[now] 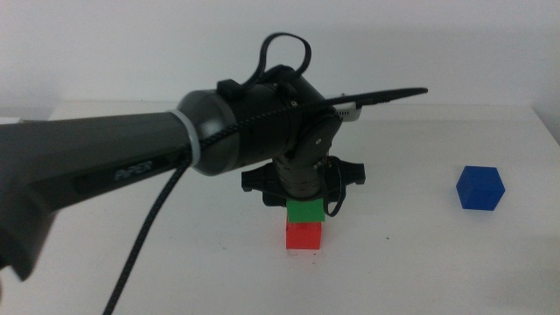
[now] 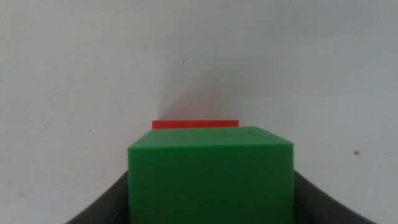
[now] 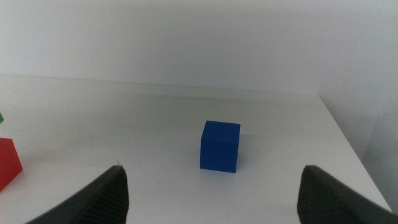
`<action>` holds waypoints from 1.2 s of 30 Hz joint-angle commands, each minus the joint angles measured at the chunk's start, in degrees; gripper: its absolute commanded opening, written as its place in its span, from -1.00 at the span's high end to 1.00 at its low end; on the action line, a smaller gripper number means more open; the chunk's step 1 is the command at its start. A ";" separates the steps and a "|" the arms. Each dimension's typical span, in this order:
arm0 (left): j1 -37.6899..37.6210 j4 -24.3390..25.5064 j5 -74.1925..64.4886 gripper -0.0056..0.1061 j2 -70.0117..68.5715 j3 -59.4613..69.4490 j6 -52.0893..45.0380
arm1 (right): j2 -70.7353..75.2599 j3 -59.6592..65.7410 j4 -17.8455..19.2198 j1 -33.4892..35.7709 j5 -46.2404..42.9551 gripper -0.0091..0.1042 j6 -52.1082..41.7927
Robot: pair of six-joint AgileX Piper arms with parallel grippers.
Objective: Stack red cubes first, then green, then blue cubes in a specific spot.
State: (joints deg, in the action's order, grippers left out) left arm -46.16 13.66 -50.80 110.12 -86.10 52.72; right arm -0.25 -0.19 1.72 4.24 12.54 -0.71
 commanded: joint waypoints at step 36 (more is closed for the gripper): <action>-0.07 0.20 -7.33 -0.78 -8.86 -7.05 -27.53 | 0.25 0.19 0.24 -0.33 -0.52 -0.60 -0.41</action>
State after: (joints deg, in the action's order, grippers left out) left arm -46.16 14.28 -55.55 106.51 -90.87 32.92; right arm -0.25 -0.19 1.72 4.24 12.54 -0.71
